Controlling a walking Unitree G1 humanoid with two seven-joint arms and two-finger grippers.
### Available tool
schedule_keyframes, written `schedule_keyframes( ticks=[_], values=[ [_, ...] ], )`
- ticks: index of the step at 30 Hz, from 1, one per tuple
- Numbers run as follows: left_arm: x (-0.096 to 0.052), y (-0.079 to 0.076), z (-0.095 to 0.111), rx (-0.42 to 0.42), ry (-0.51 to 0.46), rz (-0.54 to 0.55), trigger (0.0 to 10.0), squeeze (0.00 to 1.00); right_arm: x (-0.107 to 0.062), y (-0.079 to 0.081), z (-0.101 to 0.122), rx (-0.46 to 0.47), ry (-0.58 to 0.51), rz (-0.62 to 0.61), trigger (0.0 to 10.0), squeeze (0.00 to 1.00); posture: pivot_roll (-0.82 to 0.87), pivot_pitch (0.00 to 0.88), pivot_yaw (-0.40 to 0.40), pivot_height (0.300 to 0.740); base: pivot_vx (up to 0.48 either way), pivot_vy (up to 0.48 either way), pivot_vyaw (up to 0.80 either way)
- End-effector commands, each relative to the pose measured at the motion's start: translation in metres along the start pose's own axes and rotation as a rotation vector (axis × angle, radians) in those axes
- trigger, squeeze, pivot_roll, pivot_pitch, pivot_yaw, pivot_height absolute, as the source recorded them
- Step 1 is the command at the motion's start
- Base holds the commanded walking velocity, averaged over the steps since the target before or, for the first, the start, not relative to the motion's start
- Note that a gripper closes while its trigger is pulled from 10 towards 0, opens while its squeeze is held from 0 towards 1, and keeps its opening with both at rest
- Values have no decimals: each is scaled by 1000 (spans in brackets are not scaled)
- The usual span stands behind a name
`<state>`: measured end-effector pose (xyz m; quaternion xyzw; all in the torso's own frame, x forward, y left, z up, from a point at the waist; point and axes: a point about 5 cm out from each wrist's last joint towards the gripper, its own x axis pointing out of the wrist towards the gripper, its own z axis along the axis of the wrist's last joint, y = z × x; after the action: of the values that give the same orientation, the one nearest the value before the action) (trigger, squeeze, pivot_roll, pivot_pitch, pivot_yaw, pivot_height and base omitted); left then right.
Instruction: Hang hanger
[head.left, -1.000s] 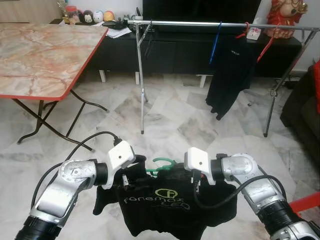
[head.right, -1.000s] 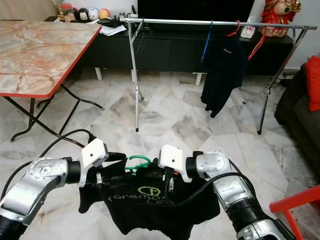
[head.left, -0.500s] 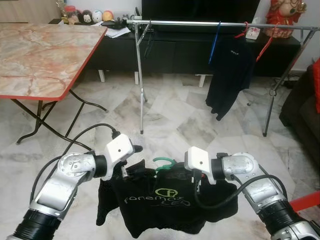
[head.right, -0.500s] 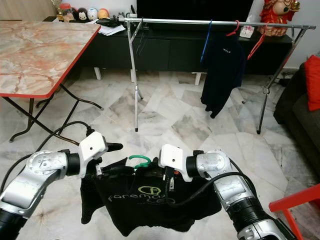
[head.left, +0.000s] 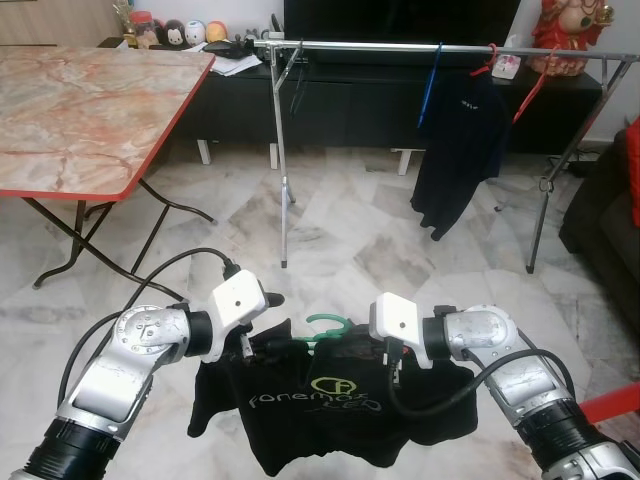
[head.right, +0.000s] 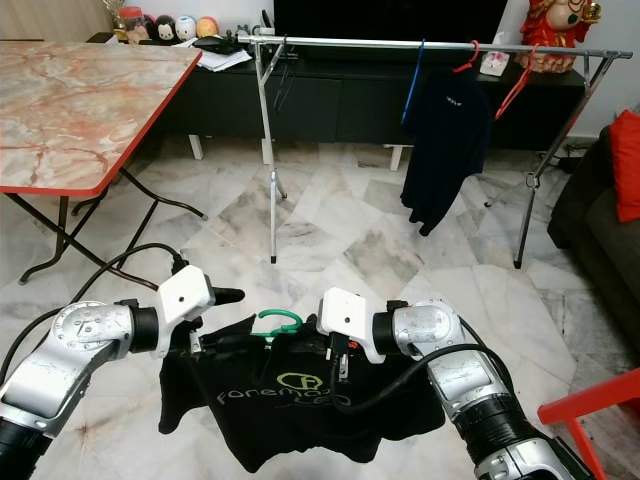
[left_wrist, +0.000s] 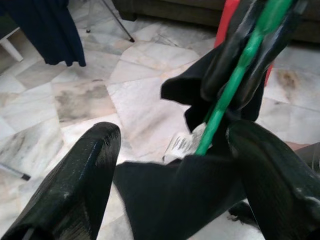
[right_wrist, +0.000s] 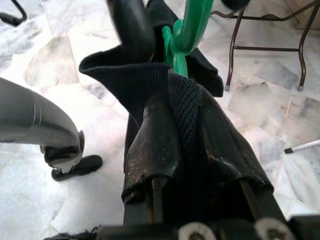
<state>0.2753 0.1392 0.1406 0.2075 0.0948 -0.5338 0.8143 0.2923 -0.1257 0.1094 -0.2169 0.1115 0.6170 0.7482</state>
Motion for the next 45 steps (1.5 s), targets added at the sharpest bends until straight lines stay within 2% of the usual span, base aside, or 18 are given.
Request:
schedule_keyframes(
  ticks=[1, 8, 16, 22, 28, 37, 38, 39, 41, 42, 43, 44, 45],
  values=[
    [2, 1, 1, 23, 17, -3, 10000, 0, -3, -6, 16, -34, -56, -17, 10000, 0, -52, 27, -51, 740, 0, 0, 0],
    [4, -1, 0, 31, 33, -28, 10000, 0, -4, -7, 18, -40, -58, -15, 10000, 0, -52, 26, -50, 740, 0, 0, 0],
    [1, -3, -9, 84, 109, -43, 10000, 0, -5, -7, 20, -44, -64, -6, 10000, 0, -52, 25, -50, 740, 0, 0, 0],
    [3, -2, -5, 71, 81, -45, 10000, 0, -6, -8, 21, -45, -62, -8, 10000, 0, -52, 25, -49, 740, 0, 0, 0],
    [7, -3, 6, 37, 3, -58, 10000, 0, -3, -4, 18, -44, -54, 14, 10000, 0, -48, 25, -50, 740, 0, 0, 0],
    [9, -4, 8, 43, 7, -86, 10000, 0, 0, -2, 21, -55, -57, 29, 10000, 0, -50, 24, -50, 740, 0, 0, 0],
    [9, -4, 8, 43, 7, -88, 9216, 0, -1, -2, 21, -56, -56, 30, 10000, 0, -50, 24, -50, 740, 0, 0, 0],
    [9, -4, 8, 43, 7, -88, 9216, 0, -1, -2, 21, -56, -56, 30, 10000, 0, -50, 24, -50, 740, 0, 0, 0],
    [11, -4, 8, 43, 9, -94, 8039, 0, -1, -2, 21, -60, -51, 34, 10000, 0, -52, 24, -50, 740, 0, 0, 0],
    [11, -4, 8, 43, 9, -94, 8039, 0, -1, -2, 21, -60, -51, 34, 10000, 0, -52, 24, -50, 740, 0, 0, 0],
    [12, -5, 8, 44, 12, -97, 4392, 0, 0, -2, 23, -65, -55, 40, 10000, 0, -52, 24, -50, 740, 0, 0, 0],
    [12, -5, 8, 45, 15, -98, 3529, 0, 0, -1, 24, -67, -58, 43, 10000, 0, -50, 24, -50, 740, 0, 0, 0],
    [12, -5, 8, 45, 15, -98, 3529, 0, 0, -1, 24, -67, -58, 43, 10000, 0, -50, 24, -50, 740, 0, 0, 0]
  ],
)
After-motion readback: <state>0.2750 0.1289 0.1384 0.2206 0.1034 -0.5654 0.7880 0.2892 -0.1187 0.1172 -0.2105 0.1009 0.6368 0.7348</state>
